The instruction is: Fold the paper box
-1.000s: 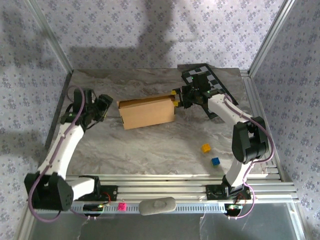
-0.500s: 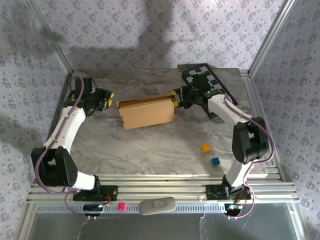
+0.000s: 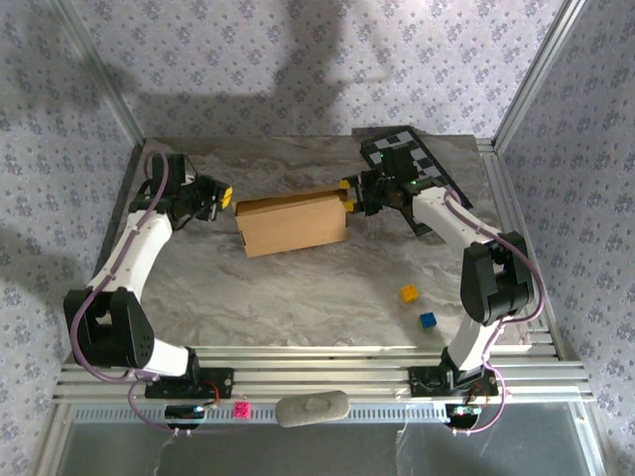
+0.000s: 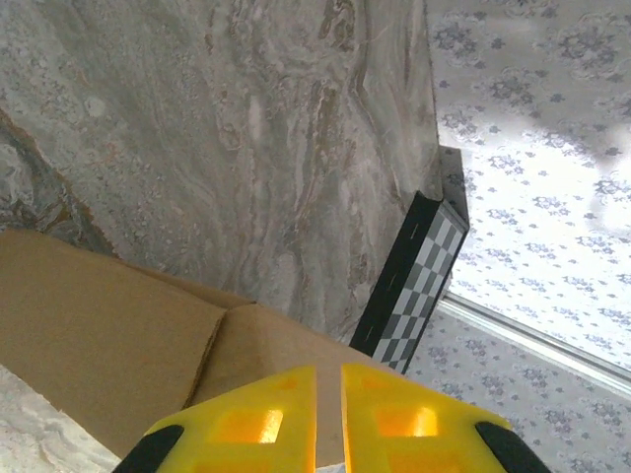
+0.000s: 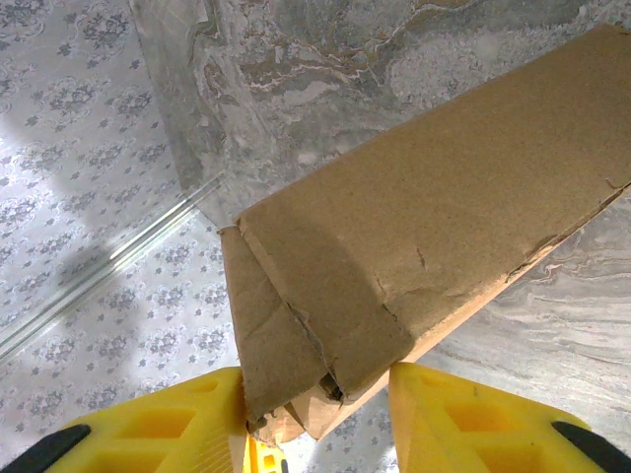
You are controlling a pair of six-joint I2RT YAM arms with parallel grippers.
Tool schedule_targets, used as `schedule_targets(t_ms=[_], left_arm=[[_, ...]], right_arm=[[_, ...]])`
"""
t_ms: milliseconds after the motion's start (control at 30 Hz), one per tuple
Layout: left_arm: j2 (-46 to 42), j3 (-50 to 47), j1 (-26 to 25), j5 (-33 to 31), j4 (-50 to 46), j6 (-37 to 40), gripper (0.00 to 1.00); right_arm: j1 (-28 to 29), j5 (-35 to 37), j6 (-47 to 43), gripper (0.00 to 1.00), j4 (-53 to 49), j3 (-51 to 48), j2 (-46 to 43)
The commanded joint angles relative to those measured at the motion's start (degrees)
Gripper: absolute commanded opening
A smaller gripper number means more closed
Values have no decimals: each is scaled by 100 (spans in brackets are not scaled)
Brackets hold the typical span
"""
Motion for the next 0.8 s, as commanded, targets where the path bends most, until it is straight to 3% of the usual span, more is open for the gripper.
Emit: schedule_targets(t_ms=[0, 300, 767], left_arm=[[-76, -166, -39, 242, 164, -147, 13], [-241, -437, -147, 188, -8, 47, 5], [-151, -222, -231, -204, -1195, 1344, 0]], right_arm=[[4, 148, -15, 42, -429, -149, 25], [9, 143, -15, 42, -449, -158, 18], [9, 148, -67, 41, -551, -197, -29]])
